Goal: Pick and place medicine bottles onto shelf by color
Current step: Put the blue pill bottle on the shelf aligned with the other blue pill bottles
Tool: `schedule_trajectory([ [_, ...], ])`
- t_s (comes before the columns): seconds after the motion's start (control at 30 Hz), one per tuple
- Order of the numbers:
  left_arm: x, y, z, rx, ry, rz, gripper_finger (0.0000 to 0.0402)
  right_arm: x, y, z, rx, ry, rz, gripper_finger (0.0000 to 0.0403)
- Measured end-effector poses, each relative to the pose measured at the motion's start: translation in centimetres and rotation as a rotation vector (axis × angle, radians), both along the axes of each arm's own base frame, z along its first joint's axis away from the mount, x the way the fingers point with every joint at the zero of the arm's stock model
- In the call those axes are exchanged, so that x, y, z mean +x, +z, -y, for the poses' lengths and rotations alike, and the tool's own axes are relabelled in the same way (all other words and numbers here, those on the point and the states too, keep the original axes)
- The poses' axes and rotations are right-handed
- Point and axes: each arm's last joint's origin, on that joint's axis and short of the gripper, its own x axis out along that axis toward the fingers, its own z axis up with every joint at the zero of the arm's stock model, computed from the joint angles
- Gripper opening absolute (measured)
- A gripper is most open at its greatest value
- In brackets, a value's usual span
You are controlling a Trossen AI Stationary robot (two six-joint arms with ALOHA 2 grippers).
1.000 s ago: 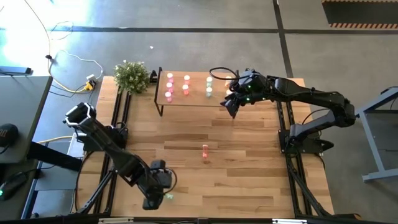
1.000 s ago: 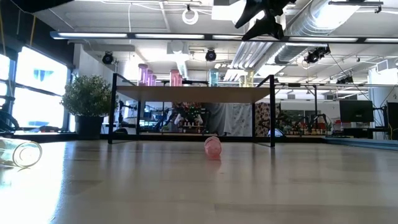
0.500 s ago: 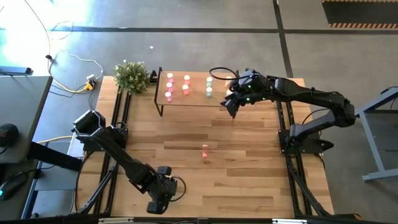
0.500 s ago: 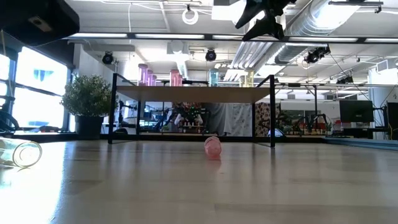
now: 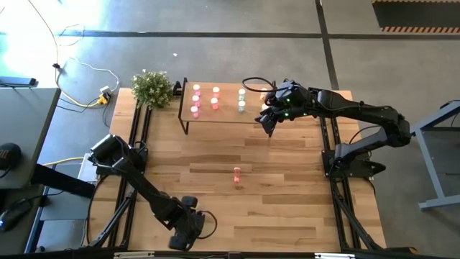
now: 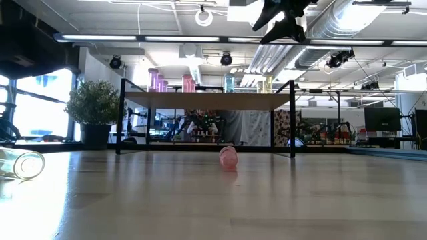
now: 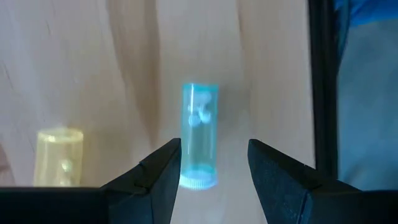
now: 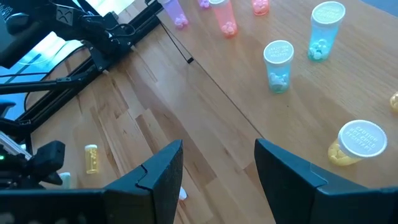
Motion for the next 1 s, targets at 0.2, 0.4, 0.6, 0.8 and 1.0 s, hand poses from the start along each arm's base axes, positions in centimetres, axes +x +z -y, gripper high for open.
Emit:
schedule_trajectory([
  [0.2,-0.8,-0.2,0.1,0.051,0.008,-0.045,0.0177,0.0,0.0,0.0,0.001,0.001,-0.005,0.019],
  [0.4,-1.1,-0.5,0.1,0.073,0.009,-0.04,0.0177,0.0,0.0,0.0,0.001,0.001,-0.005,0.019],
  [0.6,-1.2,-0.6,0.1,0.083,0.009,-0.038,0.0177,0.0,0.0,0.0,0.001,0.001,-0.006,0.019],
  [0.8,-1.1,-0.5,0.1,0.094,-0.012,-0.027,0.0177,0.0,0.0,0.0,0.001,0.001,-0.006,0.019],
  [1.0,-1.1,-0.5,0.1,0.094,-0.014,-0.026,0.0177,0.0,0.0,0.0,0.001,0.001,-0.006,0.019],
])
